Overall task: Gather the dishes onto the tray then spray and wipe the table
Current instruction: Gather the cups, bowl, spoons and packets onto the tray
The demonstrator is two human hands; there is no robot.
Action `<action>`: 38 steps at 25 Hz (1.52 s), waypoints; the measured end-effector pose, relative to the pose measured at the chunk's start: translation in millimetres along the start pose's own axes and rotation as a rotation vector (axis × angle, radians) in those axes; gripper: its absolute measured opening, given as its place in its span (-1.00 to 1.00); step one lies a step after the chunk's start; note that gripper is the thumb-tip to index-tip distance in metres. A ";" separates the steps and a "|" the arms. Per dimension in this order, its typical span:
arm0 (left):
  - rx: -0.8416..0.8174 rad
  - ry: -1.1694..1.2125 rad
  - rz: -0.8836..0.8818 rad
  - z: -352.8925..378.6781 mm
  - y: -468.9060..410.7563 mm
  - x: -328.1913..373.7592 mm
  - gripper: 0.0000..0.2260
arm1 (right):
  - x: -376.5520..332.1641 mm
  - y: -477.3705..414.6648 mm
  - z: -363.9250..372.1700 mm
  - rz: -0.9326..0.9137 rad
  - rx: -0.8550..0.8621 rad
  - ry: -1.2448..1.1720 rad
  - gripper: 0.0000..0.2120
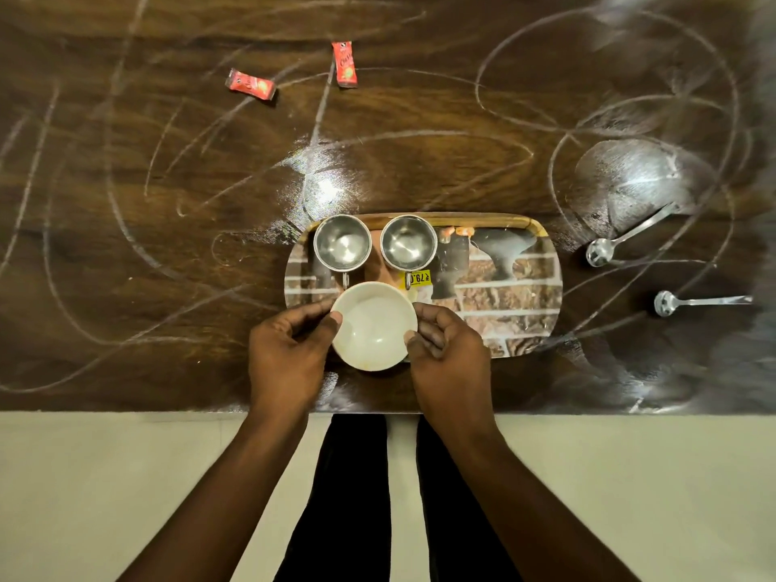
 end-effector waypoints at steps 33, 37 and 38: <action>-0.015 -0.182 0.321 66.6 -267.2 202.1 -0.85 | -200.0 -295.3 117.5 -0.284 -0.074 0.189 -0.65; 0.024 -0.153 0.308 75.8 -264.5 206.5 -0.71 | -199.6 -315.2 123.1 -0.227 -0.058 0.254 -0.83; 0.033 -0.119 0.305 76.8 -260.2 205.2 -0.70 | -197.2 -315.7 119.8 -0.187 -0.074 0.216 -0.86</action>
Point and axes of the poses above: each hand's wrist, its own y-axis away from the middle knuckle, its own z-axis out of the palm, x = y × z, the point moved 4 cm from there along -y, towards the middle knuckle, and after that the axes turned 8 degrees about -y, right-handed, at the moved point
